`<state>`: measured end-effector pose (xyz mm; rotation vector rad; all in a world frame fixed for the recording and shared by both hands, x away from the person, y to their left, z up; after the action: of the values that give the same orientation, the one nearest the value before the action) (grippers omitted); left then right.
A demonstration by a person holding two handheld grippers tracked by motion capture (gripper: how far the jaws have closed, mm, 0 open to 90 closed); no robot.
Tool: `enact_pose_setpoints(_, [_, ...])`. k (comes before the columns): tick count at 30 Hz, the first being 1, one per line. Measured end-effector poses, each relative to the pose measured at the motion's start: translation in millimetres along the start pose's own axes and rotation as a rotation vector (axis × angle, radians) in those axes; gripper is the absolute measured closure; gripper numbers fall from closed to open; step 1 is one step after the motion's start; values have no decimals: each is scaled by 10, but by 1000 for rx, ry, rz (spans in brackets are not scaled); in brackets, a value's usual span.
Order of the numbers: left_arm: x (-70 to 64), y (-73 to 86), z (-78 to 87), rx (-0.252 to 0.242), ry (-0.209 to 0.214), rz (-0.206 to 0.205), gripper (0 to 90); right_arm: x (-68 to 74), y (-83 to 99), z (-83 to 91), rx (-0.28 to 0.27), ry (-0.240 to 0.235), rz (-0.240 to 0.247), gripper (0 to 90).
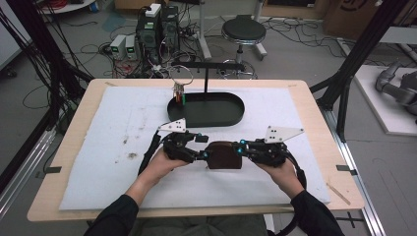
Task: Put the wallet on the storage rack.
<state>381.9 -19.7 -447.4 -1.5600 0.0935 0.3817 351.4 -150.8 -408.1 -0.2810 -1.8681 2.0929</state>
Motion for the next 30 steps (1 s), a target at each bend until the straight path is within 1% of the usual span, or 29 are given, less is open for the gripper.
enact_pose_setpoints(1, [-12,13,-8,6,13,4,281,1,-5,-2,-4,-3,3,888])
enact_pose_setpoints(2, [-23,28,-14,14,21,7,281,14,-5,-3,-4,-13,-2,888])
enact_pose_setpoints(5, [-42,69,-35,34,40,16,298,34,-7,-5,-5,-28,3,887])
enact_pose_setpoints(6, [-52,79,-43,37,44,20,321,41,-7,-7,-6,-32,4,887])
enact_pose_setpoints(7, [-59,91,-42,47,54,13,350,49,-6,-8,-4,-34,0,887])
enact_pose_setpoints(8, [-82,101,-39,56,71,2,398,50,-6,-7,-3,-37,2,887])
enact_pose_setpoints(9, [-95,103,-36,61,78,-10,469,46,-8,-9,-7,-35,4,887])
enact_pose_setpoints(10, [-97,103,-37,65,72,-27,489,51,-6,-7,-4,-37,-1,887])
enact_pose_setpoints(13, [-102,92,-23,67,69,-46,539,39,-8,1,-6,-39,0,887])
enact_pose_setpoints(14, [-102,86,-15,68,69,-56,560,39,-6,4,-5,-42,-4,886])
enact_pose_setpoints(16, [-107,65,1,65,67,-79,598,18,-5,8,-7,-34,2,886])
enact_pose_setpoints(18, [-115,40,11,58,59,-104,618,7,-7,14,-10,-32,-1,883])
enact_pose_setpoints(20, [-129,25,24,57,62,-120,644,9,-9,22,-12,-37,-7,877])
enact_pose_setpoints(21, [-136,17,31,56,63,-126,661,-6,-10,28,-14,-33,1,868])
enact_pose_setpoints(23, [-150,13,32,62,57,-149,672,-28,-14,41,-21,-32,-4,864])
enact_pose_setpoints(25, [-165,13,21,64,54,-159,676,-30,-27,57,-33,-40,-14,864])
enact_pose_setpoints(28, [-188,12,10,64,59,-167,679,-24,-33,58,-38,-45,-12,802])
enact_pose_setpoints(30, [-197,0,17,64,58,-178,679,-28,-37,58,-40,-41,-3,711])
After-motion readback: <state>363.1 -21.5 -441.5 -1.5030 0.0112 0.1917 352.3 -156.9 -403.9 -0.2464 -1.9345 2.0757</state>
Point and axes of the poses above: each handheld gripper's, and its own axes: z roughly backward along the jaws, y roughly out of its underside, x roughly to its left, the point moved 10 cm from there along -z, roughly forward along the jaws, and after that the axes turned 14 degrees about -x, right-handed, at the moved point
